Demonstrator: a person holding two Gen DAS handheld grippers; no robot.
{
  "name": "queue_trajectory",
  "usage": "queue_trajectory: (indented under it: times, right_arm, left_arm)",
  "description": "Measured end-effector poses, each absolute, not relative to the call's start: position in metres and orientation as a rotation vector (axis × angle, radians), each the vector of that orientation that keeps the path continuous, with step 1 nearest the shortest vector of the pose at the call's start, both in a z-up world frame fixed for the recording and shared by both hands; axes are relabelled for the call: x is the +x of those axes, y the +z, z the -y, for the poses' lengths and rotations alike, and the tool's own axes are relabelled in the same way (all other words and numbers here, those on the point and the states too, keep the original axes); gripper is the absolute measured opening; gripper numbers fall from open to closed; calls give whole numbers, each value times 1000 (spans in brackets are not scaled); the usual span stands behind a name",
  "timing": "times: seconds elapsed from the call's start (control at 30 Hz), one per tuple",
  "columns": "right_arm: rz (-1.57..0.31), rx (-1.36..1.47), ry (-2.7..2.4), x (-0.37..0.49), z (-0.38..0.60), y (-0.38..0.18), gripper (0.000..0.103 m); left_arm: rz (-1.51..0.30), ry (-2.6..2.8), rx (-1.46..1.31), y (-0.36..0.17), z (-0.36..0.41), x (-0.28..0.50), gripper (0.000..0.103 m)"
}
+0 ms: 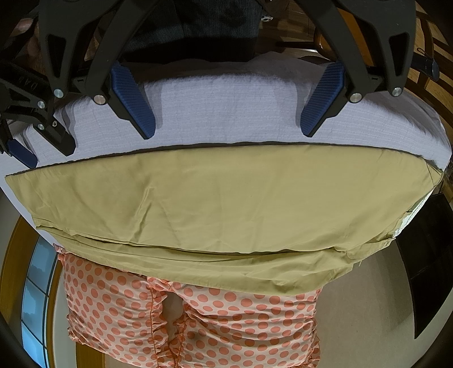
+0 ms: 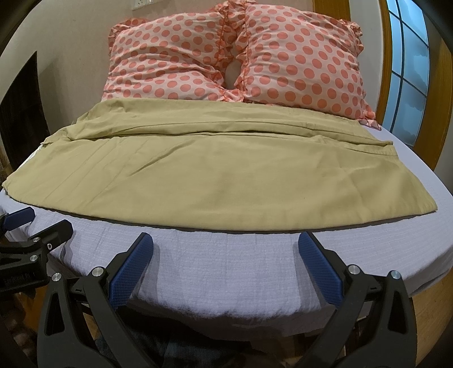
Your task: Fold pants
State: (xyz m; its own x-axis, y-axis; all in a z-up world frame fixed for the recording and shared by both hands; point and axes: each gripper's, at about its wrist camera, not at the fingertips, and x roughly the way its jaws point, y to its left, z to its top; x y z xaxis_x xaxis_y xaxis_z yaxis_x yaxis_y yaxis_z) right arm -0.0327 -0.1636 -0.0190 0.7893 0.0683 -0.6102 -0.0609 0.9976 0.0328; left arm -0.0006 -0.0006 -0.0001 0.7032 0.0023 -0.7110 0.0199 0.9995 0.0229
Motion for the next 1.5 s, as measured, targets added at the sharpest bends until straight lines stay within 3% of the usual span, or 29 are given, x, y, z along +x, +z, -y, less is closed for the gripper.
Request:
queue_trajectory:
  times: [0.17,0.33,0.43,0.47,0.57,0.93,0.97,1.0,1.07,1.17,1.37,1.5]
  right_arm:
    - [-668,85,67,-19,198,4,102]
    - [-616,252,-85,34,270,65,101]
    - [-656,339,-196,96,310,80,76]
    - [-685,369,-235,118,322,80,61]
    - [-794,512,-317,190,357,66,52]
    - [-939,651,-617,355,401,4,51]
    - [-937,606,-648,359,398,3,48]
    - [-947,545,-669,362,395,0,35]
    - [-927,469,-661,360,389,-4,22]
    - [-848,554,-554,335,402,-13,7]
    - [-722,777,-397,287,425,-23,4]
    - [-561,872,-229,209,424,1,4]
  left_arm:
    - [-809,-13,45,6,0,2,101]
    - [-648,5,100,46,2,-4,101]
    - [-604,-27,84,62,1,5,101]
    - [-599,-40,74,65,-1,9,101]
    - [-599,-73,38,70,-5,29,101]
    - [-624,-64,12,63,-31,75,101]
    - [-623,-69,6,62,-33,76,101]
    - [-624,-79,-5,60,-35,78,101]
    - [-627,-96,-27,58,-40,81,101]
    - [-638,-117,-80,54,-48,85,101]
    - [-643,-166,-192,53,-64,81,101]
    - [-612,-147,-228,57,-74,67,101]
